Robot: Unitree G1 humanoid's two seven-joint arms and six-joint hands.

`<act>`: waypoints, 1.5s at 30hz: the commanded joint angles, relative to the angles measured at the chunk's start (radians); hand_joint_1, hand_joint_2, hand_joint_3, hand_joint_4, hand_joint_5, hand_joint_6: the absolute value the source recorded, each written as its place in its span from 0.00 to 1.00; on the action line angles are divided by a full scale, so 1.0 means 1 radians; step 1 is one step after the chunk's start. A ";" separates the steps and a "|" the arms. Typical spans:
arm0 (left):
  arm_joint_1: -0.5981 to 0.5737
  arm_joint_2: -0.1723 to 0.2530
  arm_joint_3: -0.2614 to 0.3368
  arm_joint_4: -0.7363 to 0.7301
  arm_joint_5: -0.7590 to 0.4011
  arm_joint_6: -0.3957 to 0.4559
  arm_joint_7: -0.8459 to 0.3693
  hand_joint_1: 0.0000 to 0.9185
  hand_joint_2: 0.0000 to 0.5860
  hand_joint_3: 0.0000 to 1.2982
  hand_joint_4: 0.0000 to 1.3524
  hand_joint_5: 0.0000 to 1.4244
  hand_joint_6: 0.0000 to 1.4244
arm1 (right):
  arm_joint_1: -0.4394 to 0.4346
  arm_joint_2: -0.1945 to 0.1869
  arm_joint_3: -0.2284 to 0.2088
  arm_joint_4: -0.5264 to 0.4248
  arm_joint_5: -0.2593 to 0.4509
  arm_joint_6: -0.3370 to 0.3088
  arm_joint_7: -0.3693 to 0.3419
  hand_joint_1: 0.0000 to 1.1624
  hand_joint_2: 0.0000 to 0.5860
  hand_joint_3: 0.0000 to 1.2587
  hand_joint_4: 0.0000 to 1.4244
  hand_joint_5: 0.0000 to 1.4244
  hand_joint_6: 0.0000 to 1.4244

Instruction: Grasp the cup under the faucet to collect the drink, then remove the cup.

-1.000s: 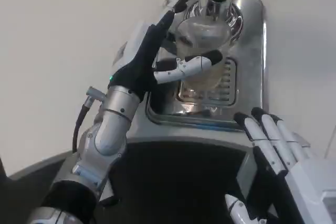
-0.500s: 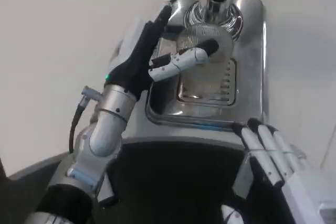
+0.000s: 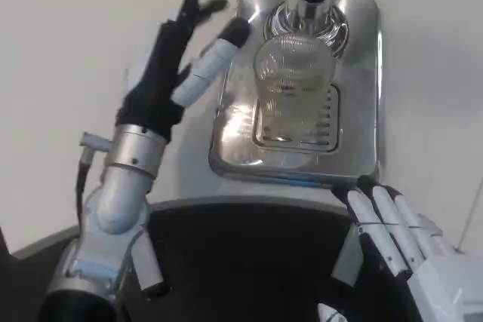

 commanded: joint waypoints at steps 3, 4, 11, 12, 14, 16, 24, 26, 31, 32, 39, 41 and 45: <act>0.052 0.002 0.066 -0.113 -0.119 0.042 -0.066 0.00 0.11 0.00 0.00 0.05 0.04 | -0.021 0.004 -0.007 0.003 0.004 0.001 -0.006 0.26 0.93 0.07 0.02 0.03 0.08; 0.058 0.003 0.073 -0.133 -0.134 0.052 -0.079 0.00 0.13 0.00 0.00 0.04 0.03 | -0.025 0.005 -0.007 0.004 0.006 0.002 -0.005 0.26 0.93 0.07 0.02 0.03 0.08; 0.094 0.013 0.101 -0.293 -0.249 0.148 -0.188 0.00 0.18 0.00 0.00 0.00 0.00 | -0.045 0.007 -0.012 0.006 0.016 0.007 0.006 0.27 0.93 0.07 0.02 0.03 0.08; 0.098 0.014 0.104 -0.320 -0.264 0.165 -0.202 0.00 0.20 0.00 0.00 0.00 0.00 | -0.049 0.008 -0.012 0.006 0.017 0.008 0.008 0.27 0.93 0.08 0.02 0.03 0.08; 0.102 0.015 0.109 -0.371 -0.290 0.198 -0.223 0.00 0.20 0.00 0.00 0.00 0.00 | -0.053 0.008 -0.012 0.005 0.018 0.010 0.010 0.27 0.93 0.08 0.02 0.03 0.08; 0.105 0.016 0.115 -0.414 -0.309 0.231 -0.237 0.00 0.21 0.00 0.00 0.00 0.00 | -0.055 0.009 -0.013 0.004 0.019 0.011 0.012 0.27 0.93 0.08 0.02 0.03 0.08; 0.134 0.025 0.134 -0.584 -0.399 0.377 -0.294 0.00 0.21 0.00 0.00 0.00 0.00 | -0.049 0.011 -0.009 0.003 0.021 0.009 0.012 0.27 0.93 0.08 0.02 0.03 0.08; 0.141 0.022 0.135 -0.625 -0.413 0.416 -0.294 0.00 0.21 0.00 0.00 0.00 0.00 | -0.047 0.012 -0.008 0.004 0.022 0.009 0.010 0.28 0.93 0.08 0.02 0.03 0.08; 0.155 0.002 0.127 -0.743 -0.471 0.546 -0.282 0.00 0.21 0.00 0.00 0.00 0.00 | -0.042 0.011 -0.009 0.008 0.024 0.007 0.002 0.28 0.93 0.08 0.02 0.03 0.08; 0.156 0.001 0.124 -0.765 -0.477 0.571 -0.280 0.00 0.21 0.00 0.00 0.00 0.00 | -0.041 0.011 -0.009 0.009 0.025 0.006 0.001 0.29 0.93 0.08 0.02 0.03 0.08; 0.144 -0.005 0.108 -0.813 -0.484 0.657 -0.286 0.00 0.21 0.00 0.00 0.00 0.00 | -0.033 0.010 -0.008 0.012 0.028 0.004 -0.007 0.30 0.94 0.08 0.02 0.03 0.08; 0.137 -0.010 0.099 -0.808 -0.482 0.668 -0.290 0.00 0.22 0.00 0.00 0.00 0.00 | -0.030 0.012 -0.007 0.010 0.027 0.003 -0.010 0.30 0.94 0.08 0.02 0.03 0.08; 0.123 -0.014 0.086 -0.802 -0.475 0.675 -0.295 0.00 0.27 0.00 0.00 0.00 0.00 | -0.017 0.014 -0.005 0.005 0.025 0.002 -0.017 0.30 0.94 0.08 0.02 0.03 0.08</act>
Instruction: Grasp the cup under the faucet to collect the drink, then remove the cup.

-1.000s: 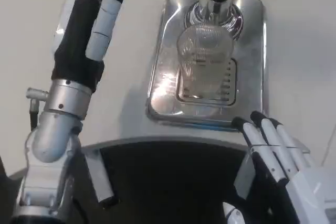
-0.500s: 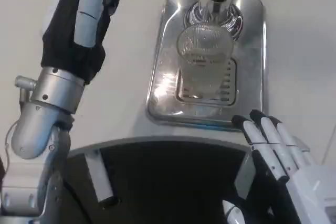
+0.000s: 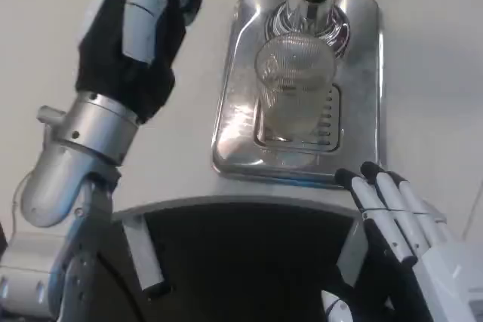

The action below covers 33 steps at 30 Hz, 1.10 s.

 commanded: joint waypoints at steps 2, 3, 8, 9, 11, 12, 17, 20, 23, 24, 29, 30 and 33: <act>-0.026 -0.004 -0.024 0.001 0.007 0.018 -0.012 0.00 0.27 0.00 0.00 0.00 0.00 | 0.031 0.006 0.007 0.000 0.000 -0.006 -0.025 0.30 0.94 0.08 0.02 0.03 0.08; -0.029 -0.004 -0.027 0.003 0.008 0.020 -0.014 0.00 0.29 0.00 0.00 0.00 0.00 | 0.035 0.006 0.008 -0.001 -0.001 -0.006 -0.027 0.31 0.94 0.08 0.02 0.03 0.08; -0.055 -0.009 -0.044 0.018 0.020 0.022 -0.019 0.00 0.29 0.00 0.00 0.00 0.00 | 0.048 0.012 0.017 -0.002 -0.010 -0.006 -0.037 0.31 0.94 0.08 0.02 0.03 0.08; -0.060 -0.009 -0.046 0.021 0.022 0.022 -0.020 0.00 0.30 0.00 0.00 0.00 0.00 | 0.049 0.013 0.020 -0.002 -0.013 -0.005 -0.038 0.31 0.94 0.08 0.02 0.03 0.08; -0.065 -0.011 -0.050 0.024 0.024 0.022 -0.022 0.00 0.30 0.00 0.00 0.00 0.00 | 0.050 0.015 0.024 -0.002 -0.017 -0.003 -0.039 0.31 0.93 0.08 0.02 0.03 0.08; -0.066 -0.012 -0.050 0.025 0.025 0.022 -0.022 0.00 0.30 0.00 0.00 0.00 0.00 | 0.050 0.016 0.026 -0.002 -0.019 -0.003 -0.039 0.31 0.93 0.08 0.02 0.03 0.08; -0.066 -0.016 -0.061 0.017 0.027 0.026 -0.024 0.00 0.30 0.00 0.00 0.00 0.00 | 0.050 0.021 0.030 -0.004 -0.022 0.000 -0.036 0.31 0.93 0.08 0.02 0.03 0.08; -0.073 -0.020 -0.068 0.021 0.027 0.026 -0.026 0.00 0.30 0.00 0.00 0.00 0.00 | 0.046 0.025 0.031 -0.005 -0.024 0.001 -0.032 0.32 0.93 0.08 0.02 0.03 0.08; -0.077 -0.021 -0.074 0.017 0.030 0.026 -0.027 0.00 0.30 0.00 0.00 0.00 0.00 | 0.044 0.026 0.032 -0.005 -0.025 0.002 -0.031 0.32 0.93 0.08 0.02 0.03 0.08; -0.077 -0.021 -0.075 0.015 0.030 0.027 -0.028 0.00 0.31 0.00 0.00 0.00 0.00 | 0.043 0.026 0.032 -0.005 -0.024 0.002 -0.030 0.32 0.93 0.08 0.02 0.03 0.08; -0.068 -0.022 -0.094 0.004 0.033 0.038 -0.036 0.00 0.32 0.00 0.00 0.00 0.00 | 0.052 0.024 0.032 -0.004 -0.022 0.000 -0.035 0.32 0.93 0.08 0.02 0.03 0.08; -0.068 -0.021 -0.097 0.004 0.035 0.039 -0.038 0.00 0.32 0.00 0.00 0.00 0.00 | 0.053 0.024 0.032 -0.004 -0.021 0.000 -0.036 0.32 0.92 0.08 0.02 0.03 0.08; -0.072 -0.019 -0.102 0.004 0.037 0.040 -0.040 0.00 0.32 0.00 0.00 0.00 0.00 | 0.058 0.022 0.032 -0.003 -0.020 -0.002 -0.040 0.32 0.92 0.08 0.02 0.03 0.08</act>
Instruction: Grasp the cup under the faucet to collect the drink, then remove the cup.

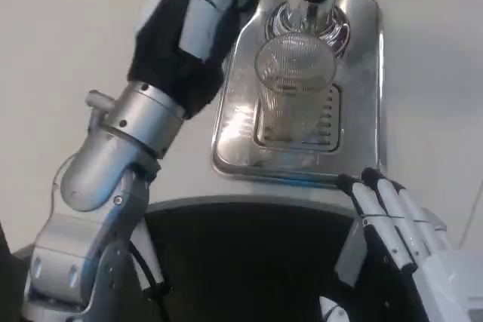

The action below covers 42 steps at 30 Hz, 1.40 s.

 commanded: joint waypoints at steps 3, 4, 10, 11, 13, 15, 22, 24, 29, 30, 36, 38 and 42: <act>-0.009 0.001 -0.011 -0.017 0.014 0.017 -0.013 0.00 0.33 0.00 0.00 0.00 0.00 | 0.025 0.000 0.005 -0.002 -0.001 -0.005 -0.020 0.31 0.92 0.08 0.02 0.03 0.08; -0.009 0.001 -0.013 -0.018 0.015 0.018 -0.014 0.00 0.33 0.00 0.00 0.00 0.00 | 0.028 -0.001 0.006 -0.002 -0.001 -0.007 -0.023 0.31 0.93 0.08 0.02 0.03 0.08; -0.004 0.002 -0.024 -0.038 0.034 0.022 -0.019 0.00 0.33 0.00 0.00 0.00 0.00 | 0.041 -0.009 0.010 0.005 0.001 -0.011 -0.040 0.31 0.93 0.08 0.02 0.03 0.08; -0.003 0.003 -0.025 -0.040 0.036 0.022 -0.020 0.00 0.33 0.00 0.00 0.00 0.00 | 0.040 -0.009 0.010 0.006 0.002 -0.011 -0.041 0.30 0.93 0.08 0.02 0.03 0.08; -0.002 0.007 -0.030 -0.042 0.041 0.024 -0.025 0.00 0.33 0.00 0.00 0.00 0.00 | 0.038 -0.010 0.010 0.009 0.003 -0.010 -0.043 0.30 0.93 0.08 0.02 0.03 0.08; -0.002 0.008 -0.032 -0.044 0.045 0.024 -0.028 0.00 0.33 0.00 0.00 0.00 0.00 | 0.040 -0.011 0.010 0.011 0.005 -0.011 -0.046 0.30 0.93 0.08 0.02 0.03 0.08; -0.002 0.020 -0.050 -0.053 0.064 0.040 -0.043 0.00 0.33 0.00 0.00 0.00 0.00 | 0.053 -0.015 0.009 0.011 0.010 -0.013 -0.059 0.30 0.93 0.08 0.02 0.03 0.08; -0.001 0.019 -0.053 -0.054 0.070 0.043 -0.046 0.00 0.33 0.00 0.00 0.00 0.00 | 0.053 -0.015 0.008 0.010 0.011 -0.012 -0.059 0.30 0.93 0.08 0.02 0.03 0.08; -0.005 0.019 -0.059 -0.052 0.077 0.051 -0.053 0.00 0.33 0.00 0.00 0.00 0.00 | 0.052 -0.010 0.014 0.009 0.009 -0.008 -0.059 0.29 0.93 0.08 0.02 0.03 0.08; -0.006 0.019 -0.060 -0.052 0.078 0.053 -0.054 0.00 0.33 0.00 0.00 0.00 0.00 | 0.052 -0.009 0.014 0.009 0.009 -0.008 -0.059 0.29 0.93 0.08 0.02 0.03 0.08; -0.006 0.020 -0.068 -0.063 0.090 0.055 -0.057 0.00 0.33 0.00 0.00 0.00 0.00 | 0.043 -0.007 0.011 0.013 0.010 -0.004 -0.057 0.29 0.93 0.08 0.02 0.03 0.08; -0.006 0.022 -0.069 -0.063 0.097 0.053 -0.059 0.00 0.33 0.00 0.00 0.00 0.00 | 0.037 -0.005 0.010 0.014 0.011 -0.002 -0.055 0.29 0.93 0.08 0.02 0.03 0.08; -0.009 0.037 -0.077 -0.063 0.126 0.040 -0.068 0.00 0.34 0.00 0.00 0.00 0.00 | 0.026 0.004 0.012 0.014 0.008 0.004 -0.047 0.29 0.93 0.08 0.02 0.03 0.08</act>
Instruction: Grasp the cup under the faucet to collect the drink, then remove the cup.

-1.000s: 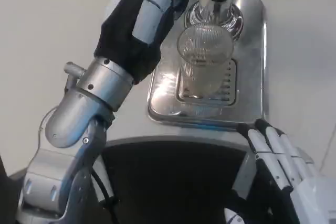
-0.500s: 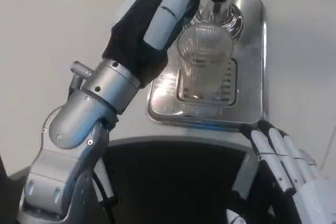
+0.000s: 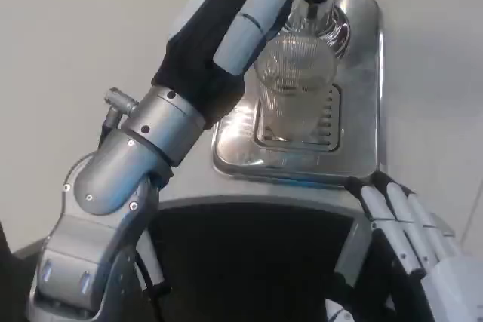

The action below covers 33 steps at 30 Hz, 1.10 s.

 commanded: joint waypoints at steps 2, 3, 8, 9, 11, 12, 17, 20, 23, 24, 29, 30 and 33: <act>-0.010 0.030 -0.026 -0.013 0.046 -0.015 -0.028 0.00 0.34 0.00 0.00 0.00 0.00 | -0.012 0.013 0.007 0.008 0.003 0.009 0.003 0.29 0.93 0.08 0.02 0.03 0.08; -0.010 0.037 -0.032 -0.013 0.056 -0.021 -0.034 0.00 0.34 0.00 0.00 0.00 0.00 | -0.014 0.017 0.008 0.008 0.004 0.013 0.006 0.29 0.93 0.08 0.02 0.03 0.08; -0.020 0.110 -0.083 -0.012 0.179 -0.106 -0.075 0.00 0.33 0.00 0.00 0.00 0.00 | -0.023 0.027 0.008 0.006 0.006 0.026 0.011 0.29 0.93 0.08 0.02 0.03 0.08; -0.020 0.121 -0.090 -0.011 0.201 -0.123 -0.080 0.00 0.34 0.00 0.00 0.00 0.00 | -0.024 0.025 0.008 0.006 0.001 0.025 0.010 0.29 0.93 0.08 0.02 0.03 0.08; -0.020 0.135 -0.099 -0.008 0.231 -0.150 -0.086 0.00 0.34 0.00 0.00 0.00 0.00 | -0.025 0.022 0.007 0.005 -0.006 0.024 0.010 0.29 0.92 0.08 0.02 0.03 0.08; -0.020 0.141 -0.103 -0.006 0.244 -0.162 -0.089 0.00 0.34 0.00 0.00 0.00 0.00 | -0.027 0.023 0.007 0.005 -0.007 0.025 0.011 0.29 0.92 0.08 0.02 0.03 0.08; -0.020 0.155 -0.117 0.006 0.275 -0.211 -0.102 0.00 0.35 0.00 0.00 0.00 0.00 | -0.031 0.027 0.004 0.006 0.001 0.030 0.011 0.30 0.91 0.07 0.02 0.03 0.08; -0.017 0.155 -0.124 0.013 0.278 -0.227 -0.112 0.00 0.35 0.00 0.00 0.00 0.00 | -0.034 0.028 0.002 0.009 0.006 0.034 0.010 0.31 0.89 0.07 0.02 0.03 0.08; -0.021 0.164 -0.138 0.018 0.307 -0.260 -0.115 0.00 0.35 0.00 0.00 0.00 0.00 | -0.039 0.029 -0.001 0.015 0.009 0.036 0.006 0.31 0.89 0.07 0.02 0.03 0.08; -0.022 0.168 -0.142 0.020 0.318 -0.272 -0.115 0.00 0.35 0.00 0.00 0.00 0.00 | -0.041 0.030 -0.002 0.016 0.009 0.037 0.005 0.33 0.88 0.07 0.02 0.03 0.08; -0.028 0.184 -0.157 0.029 0.370 -0.321 -0.117 0.00 0.36 0.00 0.00 0.00 0.00 | -0.055 0.040 -0.003 0.023 0.015 0.044 0.004 0.37 0.79 0.05 0.01 0.03 0.08; -0.029 0.187 -0.158 0.032 0.376 -0.329 -0.117 0.00 0.36 0.00 0.00 0.00 0.00 | -0.057 0.044 -0.003 0.024 0.022 0.048 0.003 0.39 0.76 0.04 0.01 0.02 0.08; -0.029 0.194 -0.159 0.043 0.392 -0.356 -0.113 0.00 0.36 0.00 0.00 0.00 0.00 | -0.072 0.076 0.001 0.031 0.063 0.070 0.001 0.44 0.67 0.03 0.00 0.02 0.08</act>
